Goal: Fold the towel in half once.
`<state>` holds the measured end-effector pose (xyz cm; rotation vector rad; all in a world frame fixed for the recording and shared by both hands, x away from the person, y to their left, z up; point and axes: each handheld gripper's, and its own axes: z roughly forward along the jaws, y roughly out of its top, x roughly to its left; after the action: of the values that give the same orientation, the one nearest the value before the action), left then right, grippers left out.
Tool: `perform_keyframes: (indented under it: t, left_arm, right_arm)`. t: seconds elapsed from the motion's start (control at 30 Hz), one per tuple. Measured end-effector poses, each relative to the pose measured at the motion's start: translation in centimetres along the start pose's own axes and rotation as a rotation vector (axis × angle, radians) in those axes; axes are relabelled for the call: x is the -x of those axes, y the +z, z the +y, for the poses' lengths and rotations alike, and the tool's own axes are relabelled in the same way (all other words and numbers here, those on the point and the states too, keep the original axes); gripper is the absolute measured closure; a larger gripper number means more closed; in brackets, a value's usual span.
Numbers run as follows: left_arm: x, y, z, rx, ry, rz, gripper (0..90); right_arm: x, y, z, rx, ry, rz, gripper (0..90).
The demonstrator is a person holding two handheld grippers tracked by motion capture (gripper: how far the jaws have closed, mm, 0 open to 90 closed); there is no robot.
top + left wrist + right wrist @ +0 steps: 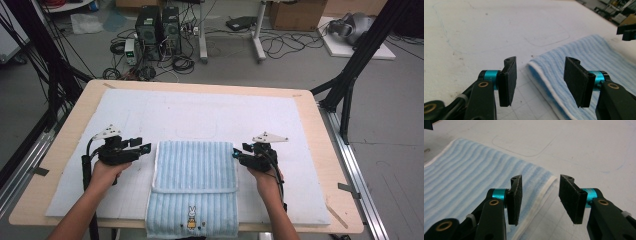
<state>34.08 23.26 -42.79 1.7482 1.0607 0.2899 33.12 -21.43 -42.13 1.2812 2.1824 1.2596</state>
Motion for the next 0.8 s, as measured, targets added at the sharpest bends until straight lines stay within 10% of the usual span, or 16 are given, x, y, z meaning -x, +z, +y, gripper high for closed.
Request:
perform_keyframes:
  t: [0.3, 0.43, 0.6, 0.8]
  left_arm:
    - [0.8, 3.5, -0.9, -0.117, -0.009, -0.001, 42.4]
    - [2.0, 4.5, -1.1, -0.157, 0.071, 0.012, 46.7]
    - [2.2, 4.7, -1.1, -0.182, 0.093, -0.020, 82.9]
    - [1.6, 5.2, -0.4, -0.140, 0.026, -0.008, 85.4]
  right_arm:
    - [0.0, 2.7, -0.6, -0.128, -0.006, -0.015, 53.7]
    - [-0.7, 3.1, -1.0, -0.145, -0.047, -0.048, 55.0]
    - [-0.8, 3.0, -1.0, -0.158, -0.040, 0.010, 83.4]
    - [-0.8, 3.2, -0.7, -0.149, -0.050, 0.014, 86.1]
